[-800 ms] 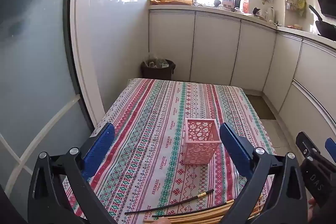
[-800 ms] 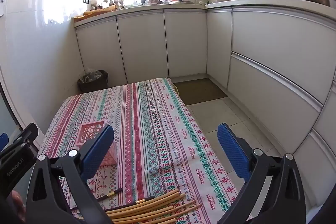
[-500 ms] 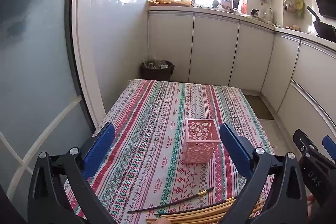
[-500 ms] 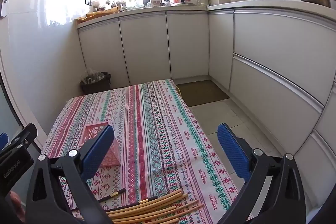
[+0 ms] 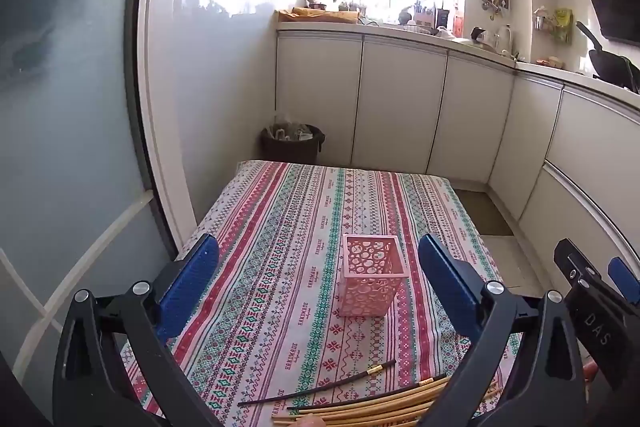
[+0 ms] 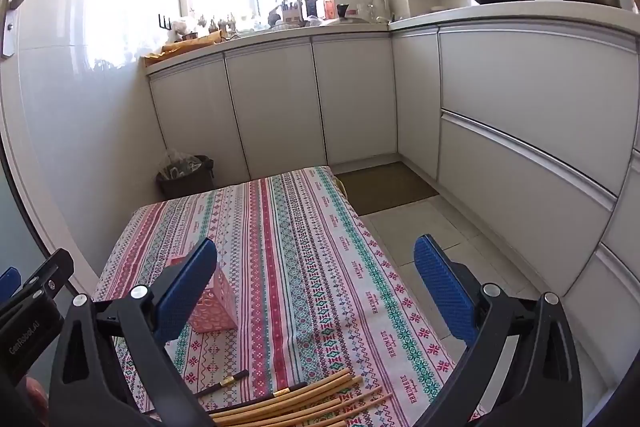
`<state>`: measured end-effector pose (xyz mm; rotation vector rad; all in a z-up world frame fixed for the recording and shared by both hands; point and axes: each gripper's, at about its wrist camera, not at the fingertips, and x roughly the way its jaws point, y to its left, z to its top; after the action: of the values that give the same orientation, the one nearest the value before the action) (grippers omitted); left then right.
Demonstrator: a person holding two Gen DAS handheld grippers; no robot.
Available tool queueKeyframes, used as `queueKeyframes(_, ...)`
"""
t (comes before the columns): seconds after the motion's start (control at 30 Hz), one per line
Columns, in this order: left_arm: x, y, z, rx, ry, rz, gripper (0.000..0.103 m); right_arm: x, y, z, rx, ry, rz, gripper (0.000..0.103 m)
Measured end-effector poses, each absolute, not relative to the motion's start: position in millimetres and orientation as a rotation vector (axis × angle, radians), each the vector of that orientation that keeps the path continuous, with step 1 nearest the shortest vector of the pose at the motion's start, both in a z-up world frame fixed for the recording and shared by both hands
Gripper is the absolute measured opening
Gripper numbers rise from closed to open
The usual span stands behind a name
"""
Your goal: Organize utensils
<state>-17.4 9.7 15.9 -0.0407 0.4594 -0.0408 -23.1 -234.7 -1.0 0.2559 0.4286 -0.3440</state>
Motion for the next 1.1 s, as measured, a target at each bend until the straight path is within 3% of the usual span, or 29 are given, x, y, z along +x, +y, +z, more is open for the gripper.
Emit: queueKeyframes(1.1, -26, -4, 22, -0.025, 0.439, -0.046, 0.096, -36, -244, -2, 0.288, 0.421, -0.353, 0.096)
